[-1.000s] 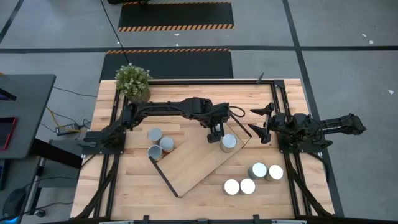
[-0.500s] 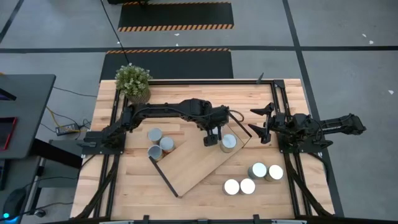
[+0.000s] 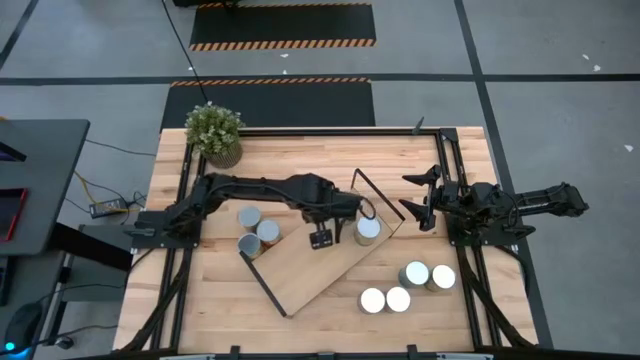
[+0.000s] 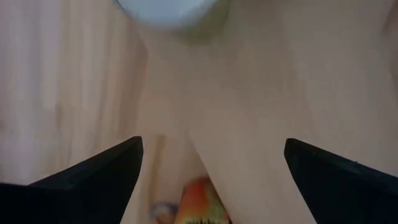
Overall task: Pick and place cans onto a shelf
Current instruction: Put the right canned pineapple on the shelf
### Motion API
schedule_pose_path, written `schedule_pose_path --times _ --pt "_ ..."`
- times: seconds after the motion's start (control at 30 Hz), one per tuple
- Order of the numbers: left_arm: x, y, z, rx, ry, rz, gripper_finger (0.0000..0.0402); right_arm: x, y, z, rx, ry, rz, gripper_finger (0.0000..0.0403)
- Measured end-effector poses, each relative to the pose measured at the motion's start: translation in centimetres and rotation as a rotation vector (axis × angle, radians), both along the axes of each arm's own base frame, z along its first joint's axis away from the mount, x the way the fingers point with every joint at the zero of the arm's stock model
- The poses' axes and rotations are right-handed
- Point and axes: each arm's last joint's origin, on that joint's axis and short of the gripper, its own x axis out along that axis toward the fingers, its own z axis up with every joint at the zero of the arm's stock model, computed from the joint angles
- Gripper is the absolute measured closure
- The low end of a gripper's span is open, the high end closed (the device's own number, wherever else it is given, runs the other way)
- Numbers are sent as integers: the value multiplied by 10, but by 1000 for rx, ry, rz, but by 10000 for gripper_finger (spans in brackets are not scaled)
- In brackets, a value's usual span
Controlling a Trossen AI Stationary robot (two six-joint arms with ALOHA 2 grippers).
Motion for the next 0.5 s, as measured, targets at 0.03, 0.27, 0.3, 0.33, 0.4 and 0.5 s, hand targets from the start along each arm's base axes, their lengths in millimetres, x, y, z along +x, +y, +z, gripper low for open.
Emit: schedule_pose_path --times 0.03,0.27,0.3,0.33,0.4,0.5 --pt "-2 0 -6 -2 34 5 5 0 0 0 0 1 0 56" --pt "-30 2 -38 -29 189 27 6 0 0 0 0 0 1 56" --pt "-34 4 -40 -30 192 31 6 0 0 0 0 0 0 56" --pt "-39 5 -40 -34 188 37 6 0 0 0 0 0 1 56" --pt "-50 10 -36 -36 166 55 6 0 0 0 0 0 0 56" --pt "-66 17 -35 -49 153 101 6 0 0 0 0 0 1 56"
